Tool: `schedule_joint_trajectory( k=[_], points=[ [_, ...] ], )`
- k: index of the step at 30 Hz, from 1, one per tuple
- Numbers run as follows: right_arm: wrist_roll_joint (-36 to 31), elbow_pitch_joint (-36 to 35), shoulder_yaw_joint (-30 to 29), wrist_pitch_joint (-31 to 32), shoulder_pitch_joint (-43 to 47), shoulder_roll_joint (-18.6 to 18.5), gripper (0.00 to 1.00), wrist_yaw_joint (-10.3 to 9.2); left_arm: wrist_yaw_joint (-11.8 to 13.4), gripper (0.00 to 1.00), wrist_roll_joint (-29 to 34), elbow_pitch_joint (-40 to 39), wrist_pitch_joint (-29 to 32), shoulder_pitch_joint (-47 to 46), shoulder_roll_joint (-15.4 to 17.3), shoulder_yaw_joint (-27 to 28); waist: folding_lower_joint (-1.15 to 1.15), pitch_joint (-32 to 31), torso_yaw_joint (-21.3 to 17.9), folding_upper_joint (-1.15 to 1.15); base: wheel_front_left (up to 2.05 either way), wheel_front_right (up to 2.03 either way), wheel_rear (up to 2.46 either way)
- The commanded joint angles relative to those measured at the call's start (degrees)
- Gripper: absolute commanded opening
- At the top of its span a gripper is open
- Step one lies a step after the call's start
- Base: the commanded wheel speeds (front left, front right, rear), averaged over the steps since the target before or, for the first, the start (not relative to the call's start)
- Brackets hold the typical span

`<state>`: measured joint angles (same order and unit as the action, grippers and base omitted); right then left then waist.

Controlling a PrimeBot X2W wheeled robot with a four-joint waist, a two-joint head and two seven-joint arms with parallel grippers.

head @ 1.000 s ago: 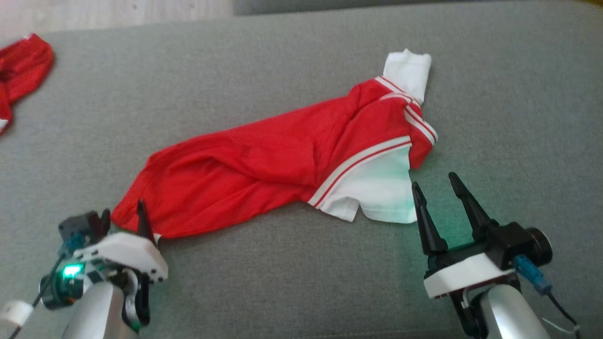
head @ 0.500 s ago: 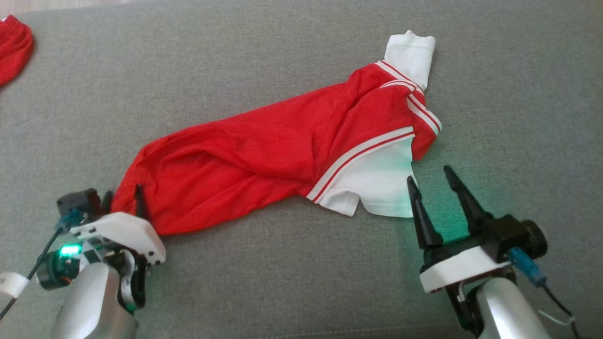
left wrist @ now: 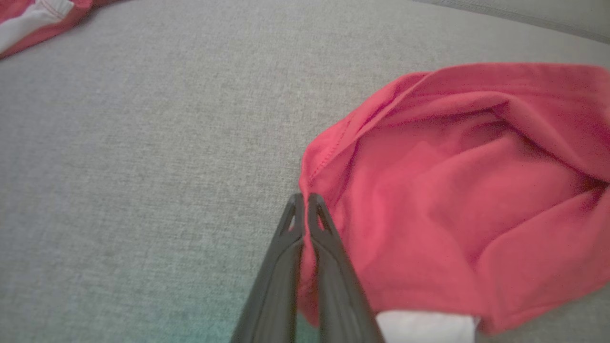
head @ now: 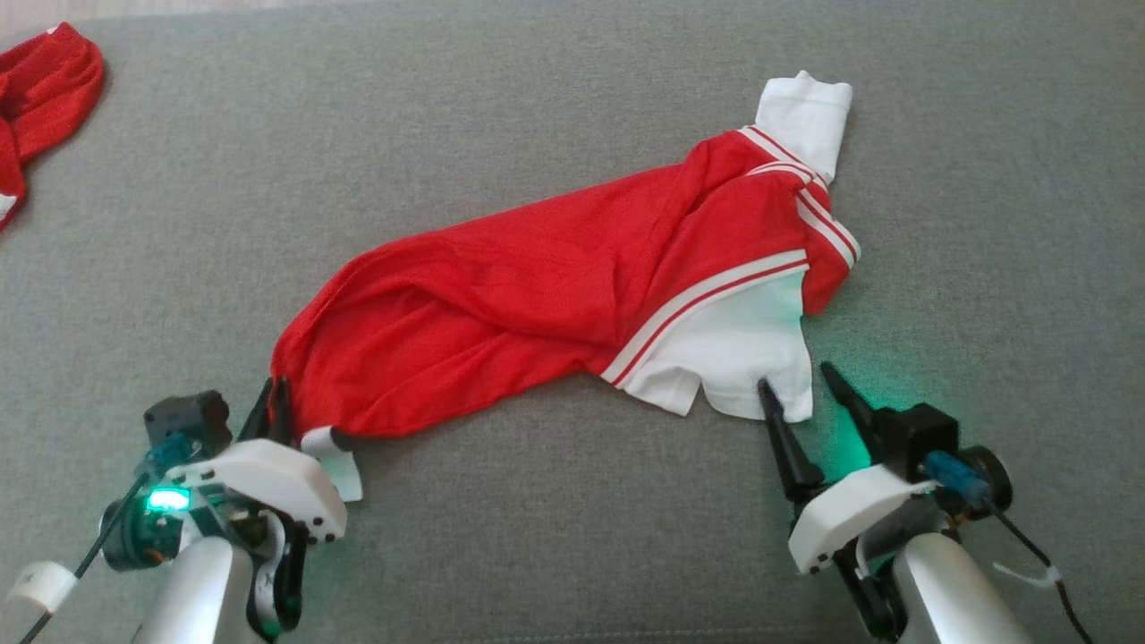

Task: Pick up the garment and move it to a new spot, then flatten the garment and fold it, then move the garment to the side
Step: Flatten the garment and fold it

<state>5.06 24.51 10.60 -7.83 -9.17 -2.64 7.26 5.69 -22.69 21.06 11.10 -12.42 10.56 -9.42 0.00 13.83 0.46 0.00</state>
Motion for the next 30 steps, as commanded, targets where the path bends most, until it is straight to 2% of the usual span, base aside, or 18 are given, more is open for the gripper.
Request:
schedule_joint_trajectory(
  k=[1, 5, 6, 7, 8, 9, 10, 17, 23, 30],
  points=[
    [0.5, -0.13, 1.98, 1.27, -2.13, -0.23, 1.0, 0.23, -0.09, 0.0, -0.27, -3.63, -0.67, -0.38, 1.27, 1.39, 0.0, -0.06, 0.38, 0.0, 0.0, 0.0, 0.0],
    [0.72, 2.54, 3.07, 4.34, -3.18, -0.23, 1.0, 0.23, -0.25, 0.0, -0.54, -6.58, -0.72, 0.45, 0.92, 0.81, 0.0, -0.17, 0.89, 0.0, 0.0, 0.0, 0.0],
    [0.93, 2.94, 3.48, 4.65, -3.49, -0.23, 0.83, 0.23, -0.29, 0.0, -0.67, -7.11, -0.63, 0.63, 0.82, 0.69, 0.0, -0.22, 0.96, 0.0, 0.0, 0.0, 0.0],
    [0.93, 2.94, 3.48, 4.65, -3.49, -0.23, 0.83, 0.23, -0.29, 0.0, -0.67, -7.11, -0.63, 0.63, 0.82, 0.69, 0.0, -0.22, 0.96, 0.0, 0.0, 0.0, 0.0],
    [1.44, 3.29, 4.11, 4.61, -4.0, -0.23, 0.36, 0.23, -0.53, 0.0, -1.37, -8.03, -0.38, 0.99, 0.39, 0.56, 0.0, -0.41, 1.01, 0.0, 0.0, 0.0, 0.0],
    [1.85, 3.48, 4.39, 4.6, -4.2, -0.23, 0.12, 0.23, -0.8, 0.0, -2.15, -8.43, -0.17, 1.2, -0.02, 0.65, 0.0, -0.53, 1.01, 0.0, 0.0, 0.0, 0.0],
    [2.32, 3.6, 4.62, 4.58, -4.38, -0.23, 0.0, 0.23, -1.14, 0.0, -3.1, -8.84, 0.06, 1.42, -0.44, 0.81, 0.0, -0.68, 0.97, 0.0, 0.0, 0.0, 0.0],
    [5.81, 1.29, 4.57, 2.44, -4.99, -0.23, 0.0, 0.23, -2.71, 0.0, -6.36, -11.81, 1.27, 2.74, -0.15, 1.72, 0.0, -2.59, -0.14, 0.0, 0.0, 0.0, 0.0],
    [5.98, -2.91, 2.29, 1.48, -4.77, -0.23, 0.0, 0.23, -2.48, 0.0, -6.93, -14.74, 1.69, 3.45, 0.67, 2.32, 0.0, -3.84, -0.84, 0.0, 0.0, 0.0, 0.0],
    [7.28, -10.21, 0.0, 1.11, -3.38, -0.23, 0.0, 0.23, -2.45, 0.0, -9.19, -19.5, 1.85, 4.0, -0.08, 3.11, 0.0, -5.53, -1.53, 0.0, 0.0, 0.0, 0.0]
  ],
)
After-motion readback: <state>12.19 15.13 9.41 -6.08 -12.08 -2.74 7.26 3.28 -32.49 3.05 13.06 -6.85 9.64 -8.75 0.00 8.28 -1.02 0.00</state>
